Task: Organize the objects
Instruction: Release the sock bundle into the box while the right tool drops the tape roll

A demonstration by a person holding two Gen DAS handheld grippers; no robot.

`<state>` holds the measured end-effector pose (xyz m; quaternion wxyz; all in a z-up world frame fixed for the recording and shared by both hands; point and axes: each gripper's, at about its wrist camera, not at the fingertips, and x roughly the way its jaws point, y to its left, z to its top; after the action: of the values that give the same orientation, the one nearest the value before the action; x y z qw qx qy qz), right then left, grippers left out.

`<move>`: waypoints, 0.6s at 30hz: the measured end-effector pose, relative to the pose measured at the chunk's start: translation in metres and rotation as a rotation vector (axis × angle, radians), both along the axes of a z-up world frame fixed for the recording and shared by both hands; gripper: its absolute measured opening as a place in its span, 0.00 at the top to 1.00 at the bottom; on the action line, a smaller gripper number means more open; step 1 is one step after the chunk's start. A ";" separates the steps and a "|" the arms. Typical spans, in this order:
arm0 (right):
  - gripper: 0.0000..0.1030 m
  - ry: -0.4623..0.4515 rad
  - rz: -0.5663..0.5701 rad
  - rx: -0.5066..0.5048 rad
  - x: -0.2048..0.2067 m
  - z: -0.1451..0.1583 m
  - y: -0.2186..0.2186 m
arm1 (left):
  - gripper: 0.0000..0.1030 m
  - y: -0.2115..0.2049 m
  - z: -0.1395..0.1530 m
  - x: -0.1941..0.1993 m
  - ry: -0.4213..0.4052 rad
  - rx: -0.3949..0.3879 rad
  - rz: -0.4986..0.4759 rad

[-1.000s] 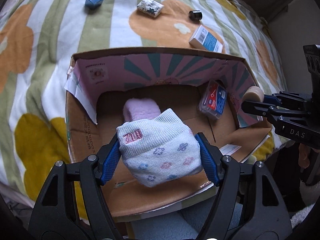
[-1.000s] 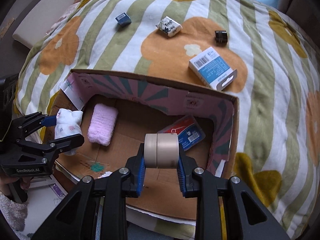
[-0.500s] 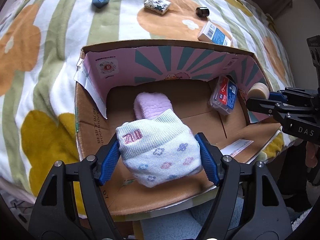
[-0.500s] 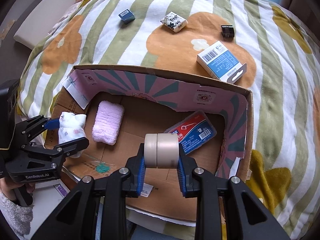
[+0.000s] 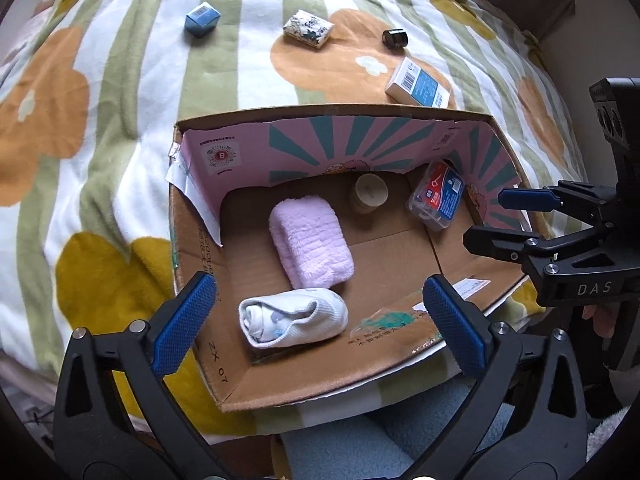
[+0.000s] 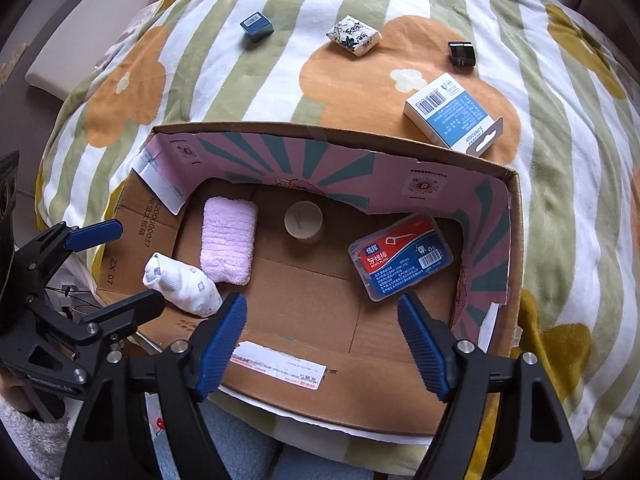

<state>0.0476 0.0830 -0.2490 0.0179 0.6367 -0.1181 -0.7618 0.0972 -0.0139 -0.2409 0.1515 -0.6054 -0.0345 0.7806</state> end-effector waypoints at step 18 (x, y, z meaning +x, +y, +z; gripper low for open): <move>0.28 -0.005 -0.013 -0.002 -0.008 0.011 -0.002 | 0.00 -0.018 0.025 -0.008 0.038 0.035 0.006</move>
<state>0.0393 0.0808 -0.2384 0.0131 0.6380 -0.1231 -0.7600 0.0887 -0.0323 -0.2154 0.1606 -0.5874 -0.0471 0.7918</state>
